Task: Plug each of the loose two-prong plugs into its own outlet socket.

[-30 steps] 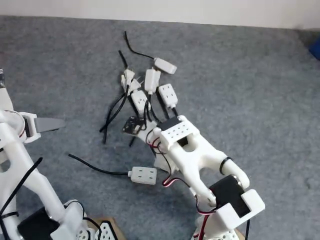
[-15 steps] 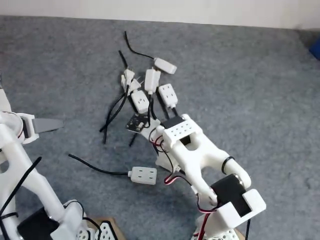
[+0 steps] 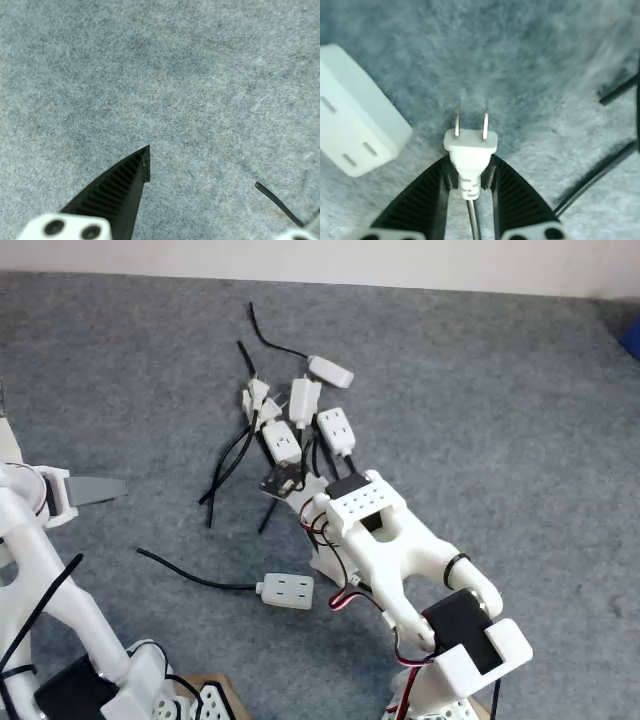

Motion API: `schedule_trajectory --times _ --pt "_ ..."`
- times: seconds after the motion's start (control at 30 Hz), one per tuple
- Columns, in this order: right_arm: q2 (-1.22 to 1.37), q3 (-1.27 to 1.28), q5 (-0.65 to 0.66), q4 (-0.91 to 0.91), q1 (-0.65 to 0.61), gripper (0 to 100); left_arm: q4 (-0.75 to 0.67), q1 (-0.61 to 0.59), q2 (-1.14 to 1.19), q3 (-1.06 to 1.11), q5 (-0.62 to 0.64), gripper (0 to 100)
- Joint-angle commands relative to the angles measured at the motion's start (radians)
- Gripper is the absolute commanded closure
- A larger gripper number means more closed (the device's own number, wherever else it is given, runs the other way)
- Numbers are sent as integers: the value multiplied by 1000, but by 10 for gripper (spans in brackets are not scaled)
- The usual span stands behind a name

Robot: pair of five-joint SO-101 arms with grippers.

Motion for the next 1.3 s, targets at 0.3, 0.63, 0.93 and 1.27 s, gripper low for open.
schedule_trajectory --times 0.3,0.63,0.93,1.27 --pt "-390 -133 -91 246 -33 992 110 93 -13 -76 -3 490" --pt "-567 128 -233 -262 -122 992 201 335 -13 -108 106 490" --pt "-591 292 -288 -625 -61 992 292 524 -13 -200 201 488" --pt "-653 263 -313 -639 -101 992 218 673 -2 -199 253 489"
